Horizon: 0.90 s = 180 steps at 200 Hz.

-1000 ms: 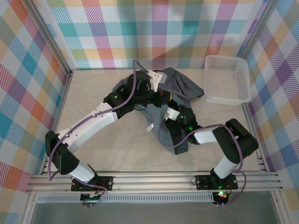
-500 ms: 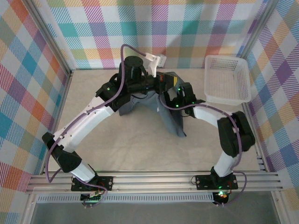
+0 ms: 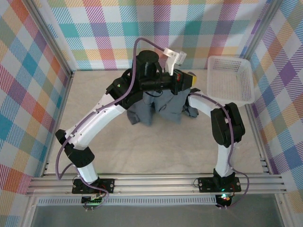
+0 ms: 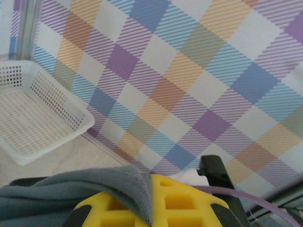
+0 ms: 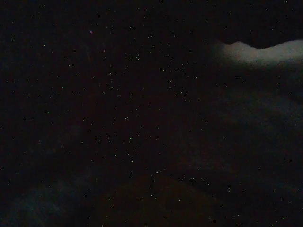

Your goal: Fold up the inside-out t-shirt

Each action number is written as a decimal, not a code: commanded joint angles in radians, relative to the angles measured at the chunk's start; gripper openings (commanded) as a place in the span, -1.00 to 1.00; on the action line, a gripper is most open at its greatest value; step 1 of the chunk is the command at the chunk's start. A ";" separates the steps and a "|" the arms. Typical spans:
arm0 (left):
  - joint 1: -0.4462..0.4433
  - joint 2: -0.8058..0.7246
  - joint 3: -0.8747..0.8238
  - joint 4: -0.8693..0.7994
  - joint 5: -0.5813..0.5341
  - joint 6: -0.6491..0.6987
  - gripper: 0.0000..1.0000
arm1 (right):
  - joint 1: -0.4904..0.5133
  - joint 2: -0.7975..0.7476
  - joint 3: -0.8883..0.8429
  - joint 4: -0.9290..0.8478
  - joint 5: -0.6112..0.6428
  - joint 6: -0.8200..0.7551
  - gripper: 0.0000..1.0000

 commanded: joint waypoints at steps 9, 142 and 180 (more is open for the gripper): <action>-0.015 -0.069 -0.026 0.073 0.024 0.045 -1.00 | 0.007 -0.029 0.033 -0.061 0.053 0.105 -1.00; -0.146 0.073 0.426 -0.117 0.104 0.123 -1.00 | 0.129 0.427 0.515 -0.546 0.467 0.037 0.42; -0.174 -0.002 0.422 -0.196 -0.027 0.252 -1.00 | 0.191 0.520 0.531 -0.669 0.599 -0.075 0.22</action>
